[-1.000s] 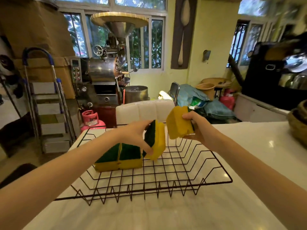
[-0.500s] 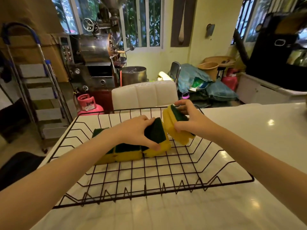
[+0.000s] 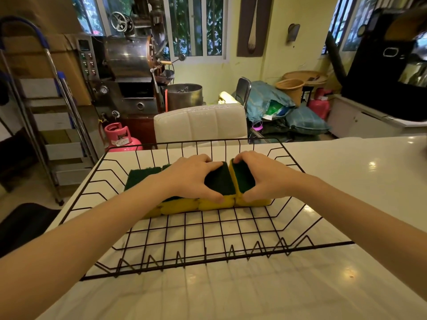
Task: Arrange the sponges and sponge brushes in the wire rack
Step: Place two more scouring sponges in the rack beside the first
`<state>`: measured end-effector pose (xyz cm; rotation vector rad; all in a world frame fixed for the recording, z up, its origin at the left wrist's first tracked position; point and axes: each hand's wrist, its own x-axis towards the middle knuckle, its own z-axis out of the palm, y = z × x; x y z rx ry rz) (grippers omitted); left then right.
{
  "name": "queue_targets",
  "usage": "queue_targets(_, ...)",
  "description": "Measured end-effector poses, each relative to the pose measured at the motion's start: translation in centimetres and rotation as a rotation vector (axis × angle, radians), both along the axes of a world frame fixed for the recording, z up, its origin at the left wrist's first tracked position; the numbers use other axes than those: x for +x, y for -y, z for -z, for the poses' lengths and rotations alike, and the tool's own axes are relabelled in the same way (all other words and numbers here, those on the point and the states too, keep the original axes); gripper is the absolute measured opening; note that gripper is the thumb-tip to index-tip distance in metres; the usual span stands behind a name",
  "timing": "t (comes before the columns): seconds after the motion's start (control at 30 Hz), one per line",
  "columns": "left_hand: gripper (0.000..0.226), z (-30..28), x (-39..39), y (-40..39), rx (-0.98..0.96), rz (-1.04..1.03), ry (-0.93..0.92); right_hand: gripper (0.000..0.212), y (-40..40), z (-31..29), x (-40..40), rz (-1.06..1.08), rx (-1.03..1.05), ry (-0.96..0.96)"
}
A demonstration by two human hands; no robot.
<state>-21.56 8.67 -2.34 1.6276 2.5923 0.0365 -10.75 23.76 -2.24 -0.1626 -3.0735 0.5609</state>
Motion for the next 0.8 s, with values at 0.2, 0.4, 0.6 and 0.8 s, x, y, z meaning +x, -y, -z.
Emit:
queue_targets(0.2,0.085,0.2,-0.2,0.0,0.029,0.015,0.061,0.077,-0.2,0.2,-0.1,0.010,-0.023,0.054)
queue_targets(0.4,0.094,0.3,-0.4,0.1,-0.050,0.041,0.039,0.072,-0.3,0.4,-0.3,-0.020,0.102,0.031)
queue_targets(0.6,0.108,-0.1,-1.2,0.8,-0.140,0.030,0.116,0.072,-0.5,0.4,-0.3,-0.033,0.105,0.049)
queue_targets(0.8,0.116,1.3,-0.9,0.5,-0.157,0.028,0.023,0.068,-0.3,0.2,-0.1,-0.069,0.089,0.002)
